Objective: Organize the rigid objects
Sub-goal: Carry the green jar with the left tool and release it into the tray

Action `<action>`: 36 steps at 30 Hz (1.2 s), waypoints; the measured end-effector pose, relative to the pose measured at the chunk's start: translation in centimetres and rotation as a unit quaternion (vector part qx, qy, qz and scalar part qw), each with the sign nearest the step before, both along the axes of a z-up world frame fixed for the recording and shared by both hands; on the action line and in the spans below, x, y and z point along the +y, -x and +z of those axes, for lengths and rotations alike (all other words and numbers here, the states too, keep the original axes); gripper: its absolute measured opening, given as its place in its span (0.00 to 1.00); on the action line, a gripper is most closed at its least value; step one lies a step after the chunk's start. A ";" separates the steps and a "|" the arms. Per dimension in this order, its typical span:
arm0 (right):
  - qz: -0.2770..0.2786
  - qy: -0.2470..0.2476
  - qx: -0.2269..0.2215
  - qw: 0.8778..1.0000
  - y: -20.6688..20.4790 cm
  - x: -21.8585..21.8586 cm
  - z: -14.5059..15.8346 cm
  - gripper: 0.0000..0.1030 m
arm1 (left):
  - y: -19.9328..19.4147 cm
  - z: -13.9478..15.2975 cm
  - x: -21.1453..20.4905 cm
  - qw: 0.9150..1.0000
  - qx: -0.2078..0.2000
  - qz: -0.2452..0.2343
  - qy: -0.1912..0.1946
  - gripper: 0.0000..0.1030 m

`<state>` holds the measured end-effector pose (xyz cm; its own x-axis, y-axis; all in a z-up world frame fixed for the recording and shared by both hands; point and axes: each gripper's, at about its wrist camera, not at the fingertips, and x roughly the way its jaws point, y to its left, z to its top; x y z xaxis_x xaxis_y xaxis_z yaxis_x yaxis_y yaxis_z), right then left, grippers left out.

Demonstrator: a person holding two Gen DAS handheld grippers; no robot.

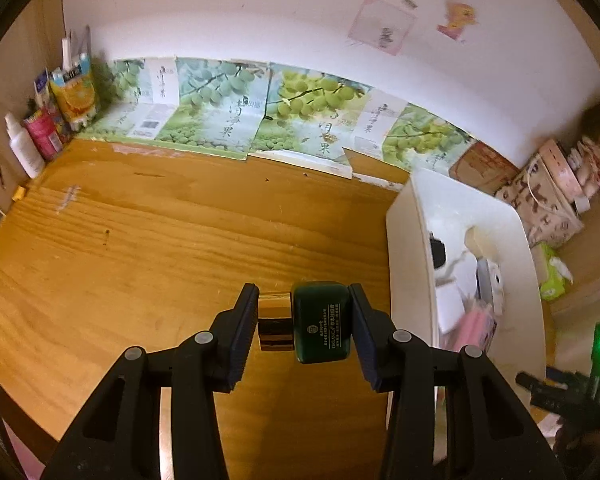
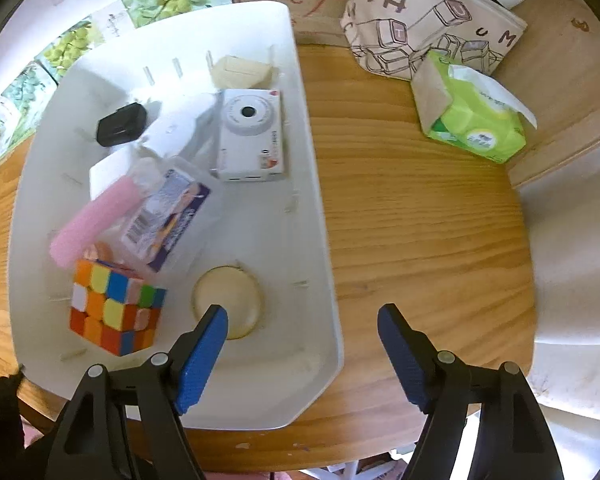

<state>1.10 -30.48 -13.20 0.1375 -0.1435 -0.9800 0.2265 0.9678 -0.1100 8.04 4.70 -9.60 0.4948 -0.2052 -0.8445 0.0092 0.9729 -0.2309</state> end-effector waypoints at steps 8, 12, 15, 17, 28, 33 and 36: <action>0.022 -0.009 -0.039 0.999 1.4 2.1 1.8 0.79 | 3.1 3.2 -3.7 0.998 -0.021 -0.058 -0.029 0.47; 0.041 -0.030 -0.053 0.997 3.1 3.2 2.4 0.79 | 4.0 4.3 -6.9 0.994 -0.020 -0.097 -0.049 0.47; 0.054 -0.040 -0.051 0.996 4.3 4.2 2.6 0.81 | 4.4 4.0 -9.3 0.990 -0.012 -0.127 -0.066 0.47; 0.068 -0.049 -0.057 0.995 5.2 4.8 2.8 0.81 | 4.6 3.4 -10.8 0.988 0.002 -0.140 -0.072 0.47; 0.098 -0.083 -0.040 0.991 8.5 5.1 2.2 0.81 | 4.4 1.6 -16.6 0.982 0.042 -0.168 -0.074 0.48; 0.088 -0.092 -0.030 0.991 8.6 4.5 1.7 0.81 | 4.3 1.5 -17.6 0.982 0.034 -0.165 -0.084 0.69; 0.089 -0.098 -0.031 0.991 8.1 4.5 1.9 0.81 | 4.3 1.7 -17.0 0.983 0.038 -0.158 -0.087 0.72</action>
